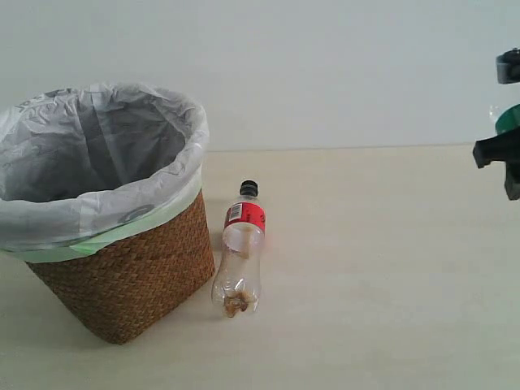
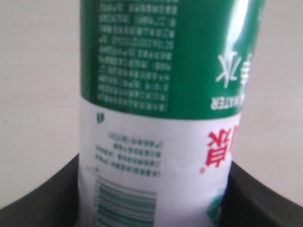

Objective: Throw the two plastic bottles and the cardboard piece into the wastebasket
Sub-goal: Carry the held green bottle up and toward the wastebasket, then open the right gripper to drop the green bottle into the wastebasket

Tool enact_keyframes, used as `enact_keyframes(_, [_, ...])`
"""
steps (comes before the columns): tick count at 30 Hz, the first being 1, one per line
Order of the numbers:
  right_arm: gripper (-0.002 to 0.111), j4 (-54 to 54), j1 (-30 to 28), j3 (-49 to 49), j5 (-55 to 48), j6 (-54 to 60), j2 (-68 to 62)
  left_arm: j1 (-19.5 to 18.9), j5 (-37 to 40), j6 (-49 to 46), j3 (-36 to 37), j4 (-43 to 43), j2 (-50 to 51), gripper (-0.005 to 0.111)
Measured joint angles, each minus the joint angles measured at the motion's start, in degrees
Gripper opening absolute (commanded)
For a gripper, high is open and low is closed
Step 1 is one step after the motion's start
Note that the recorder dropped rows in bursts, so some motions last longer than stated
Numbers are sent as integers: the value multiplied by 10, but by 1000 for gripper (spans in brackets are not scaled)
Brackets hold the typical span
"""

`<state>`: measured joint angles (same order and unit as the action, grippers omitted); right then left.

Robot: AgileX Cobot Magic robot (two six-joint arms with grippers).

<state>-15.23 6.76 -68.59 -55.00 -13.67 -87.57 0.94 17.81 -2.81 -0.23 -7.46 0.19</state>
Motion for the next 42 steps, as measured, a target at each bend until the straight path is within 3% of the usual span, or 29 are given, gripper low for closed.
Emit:
enact_keyframes(10, [0,-2,-9,4,13,12,-15,0,0,0,0,0,0,4])
enact_keyframes(20, [0,57,-9,75,143,29,-18,0,0,0,0,0,0,4])
enact_keyframes(36, [0,67,-6,78,177,26,-46,0,0,0,0,0,0,4])
enact_keyframes(38, [5,97,4,75,196,39,-58,0,0,0,0,0,0,4])
enact_keyframes(42, [26,285,81,-16,209,152,-80,0,0,0,0,0,0,4])
